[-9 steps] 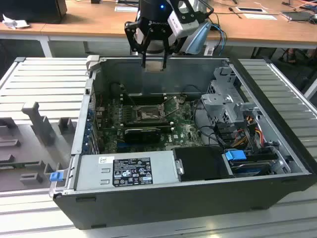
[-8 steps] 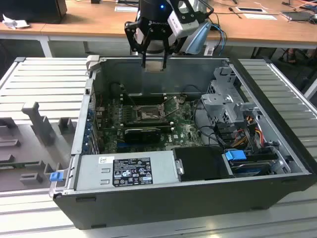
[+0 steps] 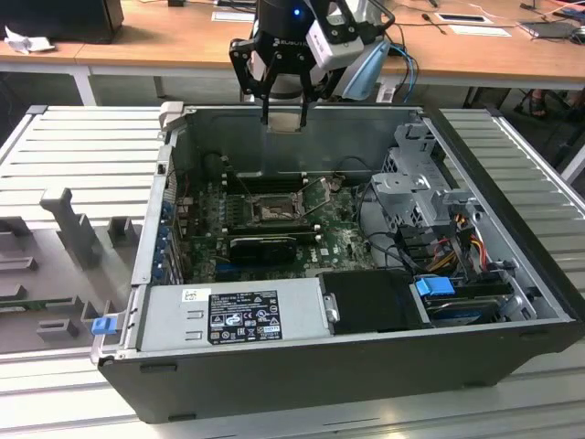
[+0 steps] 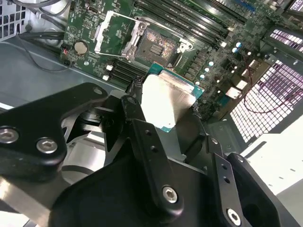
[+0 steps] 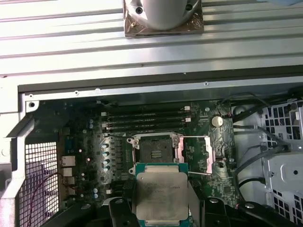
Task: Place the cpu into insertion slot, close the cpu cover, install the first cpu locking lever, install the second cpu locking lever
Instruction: 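Place the cpu into insertion slot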
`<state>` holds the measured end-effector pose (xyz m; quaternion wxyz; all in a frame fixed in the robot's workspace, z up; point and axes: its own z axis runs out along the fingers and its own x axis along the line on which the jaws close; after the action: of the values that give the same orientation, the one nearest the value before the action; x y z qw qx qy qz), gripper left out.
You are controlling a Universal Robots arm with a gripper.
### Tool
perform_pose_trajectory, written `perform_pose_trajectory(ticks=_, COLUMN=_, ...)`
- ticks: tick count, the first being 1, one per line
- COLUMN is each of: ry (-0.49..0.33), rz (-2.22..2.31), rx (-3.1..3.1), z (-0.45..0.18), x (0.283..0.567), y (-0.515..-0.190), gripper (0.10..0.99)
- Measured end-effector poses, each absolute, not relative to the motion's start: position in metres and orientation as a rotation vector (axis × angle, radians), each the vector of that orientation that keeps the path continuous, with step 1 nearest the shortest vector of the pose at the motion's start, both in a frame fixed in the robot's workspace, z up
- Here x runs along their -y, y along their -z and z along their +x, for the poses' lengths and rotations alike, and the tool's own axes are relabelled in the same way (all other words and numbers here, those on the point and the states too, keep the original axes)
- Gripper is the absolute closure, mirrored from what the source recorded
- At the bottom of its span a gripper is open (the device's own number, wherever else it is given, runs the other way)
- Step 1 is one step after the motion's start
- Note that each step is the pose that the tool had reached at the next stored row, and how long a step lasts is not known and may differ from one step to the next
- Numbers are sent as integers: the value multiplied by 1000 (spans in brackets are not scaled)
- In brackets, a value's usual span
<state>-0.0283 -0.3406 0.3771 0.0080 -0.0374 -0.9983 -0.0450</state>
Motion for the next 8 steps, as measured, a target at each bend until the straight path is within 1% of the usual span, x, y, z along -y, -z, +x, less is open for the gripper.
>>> perform_pose_trajectory(ticks=8, ry=141, rz=-185, rx=3119, z=-28, x=341, y=-377, gripper=557)
